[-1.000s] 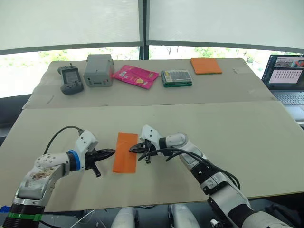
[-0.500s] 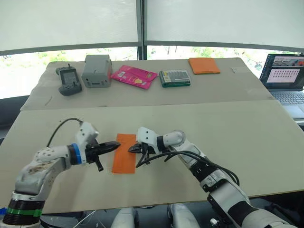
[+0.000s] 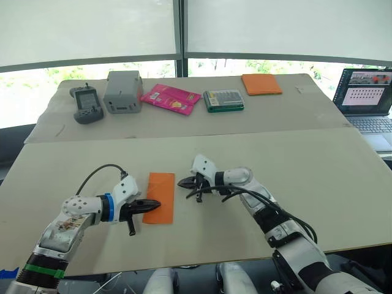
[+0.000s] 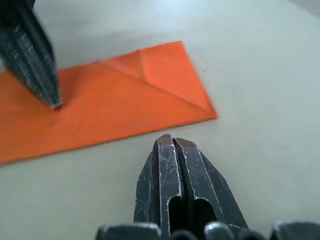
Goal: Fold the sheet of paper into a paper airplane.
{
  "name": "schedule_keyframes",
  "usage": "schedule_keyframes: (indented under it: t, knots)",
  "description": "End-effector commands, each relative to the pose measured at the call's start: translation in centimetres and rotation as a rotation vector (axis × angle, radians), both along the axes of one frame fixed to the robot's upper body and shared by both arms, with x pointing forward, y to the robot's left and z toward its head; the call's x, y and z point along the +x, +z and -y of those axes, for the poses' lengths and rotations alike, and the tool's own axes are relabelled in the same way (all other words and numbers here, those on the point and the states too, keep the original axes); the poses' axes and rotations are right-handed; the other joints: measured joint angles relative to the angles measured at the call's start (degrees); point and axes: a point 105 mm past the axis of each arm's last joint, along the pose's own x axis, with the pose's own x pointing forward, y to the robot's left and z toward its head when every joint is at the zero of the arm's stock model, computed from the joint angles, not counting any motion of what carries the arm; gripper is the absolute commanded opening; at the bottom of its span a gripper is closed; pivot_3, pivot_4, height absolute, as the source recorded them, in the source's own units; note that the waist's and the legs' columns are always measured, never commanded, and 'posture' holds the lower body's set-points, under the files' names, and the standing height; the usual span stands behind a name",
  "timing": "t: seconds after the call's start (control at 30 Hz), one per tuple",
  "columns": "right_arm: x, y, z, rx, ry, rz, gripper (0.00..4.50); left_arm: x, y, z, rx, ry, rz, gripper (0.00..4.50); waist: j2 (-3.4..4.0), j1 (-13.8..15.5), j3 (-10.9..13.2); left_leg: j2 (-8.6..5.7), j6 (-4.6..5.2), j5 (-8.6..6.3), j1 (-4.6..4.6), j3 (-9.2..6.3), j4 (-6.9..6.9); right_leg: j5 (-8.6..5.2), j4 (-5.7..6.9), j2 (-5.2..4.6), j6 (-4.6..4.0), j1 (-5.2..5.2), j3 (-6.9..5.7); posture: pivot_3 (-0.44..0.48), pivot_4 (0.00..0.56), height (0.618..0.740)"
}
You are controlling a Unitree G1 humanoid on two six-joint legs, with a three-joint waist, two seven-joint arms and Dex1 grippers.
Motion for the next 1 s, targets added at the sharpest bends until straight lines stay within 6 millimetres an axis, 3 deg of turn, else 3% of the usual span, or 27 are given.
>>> schedule_keyframes:
  t: [0.03, 0.1, 0.3, 0.43, 0.7, 1.0]
  knots:
    - [0.7, 3.6, -1.1, 0.088, 0.038, 0.113, 0.00, 0.1, -0.4, -0.7, 0.025, 0.025, -0.012, 0.01, 0.00, -0.01, 0.00, 0.00, 0.00, 0.00, 0.00, 0.00, -0.01, 0.00, 0.00, 0.00, 0.00, 0.00, 0.00, 0.000, 0.150, 0.740]
    - [0.9, 3.9, -1.5, 0.092, 0.043, 0.124, 0.00, 0.2, -0.4, -0.7, 0.023, 0.031, -0.011, 0.01, 0.00, -0.02, 0.00, 0.02, 0.00, 0.00, 0.00, -0.01, -0.03, 0.00, 0.00, 0.00, 0.00, 0.00, -0.01, 0.000, 0.150, 0.740]
    - [1.6, 2.2, -2.1, 0.003, 0.030, 0.117, 0.00, 0.2, -0.3, -0.7, 0.011, 0.043, -0.009, 0.01, 0.01, -0.04, 0.00, 0.01, 0.00, 0.00, 0.02, -0.01, -0.03, 0.00, 0.00, -0.03, 0.00, 0.01, -0.02, 0.000, 0.150, 0.740]
    - [1.2, 0.0, -2.3, -0.045, 0.042, 0.073, 0.00, 0.3, -0.2, -1.0, 0.004, 0.062, -0.009, 0.01, 0.01, -0.13, 0.00, 0.03, 0.00, 0.00, 0.02, -0.01, -0.04, 0.01, 0.01, -0.02, -0.01, -0.01, -0.01, 0.000, 0.150, 0.740]
    - [-1.4, -2.3, -2.7, -0.082, 0.169, 0.033, 0.00, 1.0, 0.1, -1.5, -0.001, 0.103, -0.010, 0.01, 0.02, -0.20, -0.01, 0.06, 0.00, 0.00, 0.12, 0.00, -0.12, 0.01, 0.02, -0.01, -0.01, 0.02, -0.01, 0.000, 0.150, 0.740]
    - [-6.9, -3.4, -2.4, -0.098, 0.340, -0.059, 0.00, 1.1, 0.1, -1.2, -0.006, 0.087, -0.024, 0.01, 0.03, 0.00, -0.04, 0.06, -0.01, -0.01, 0.14, 0.00, -0.15, 0.01, 0.03, -0.02, -0.01, 0.04, -0.02, 0.000, 0.150, 0.740]
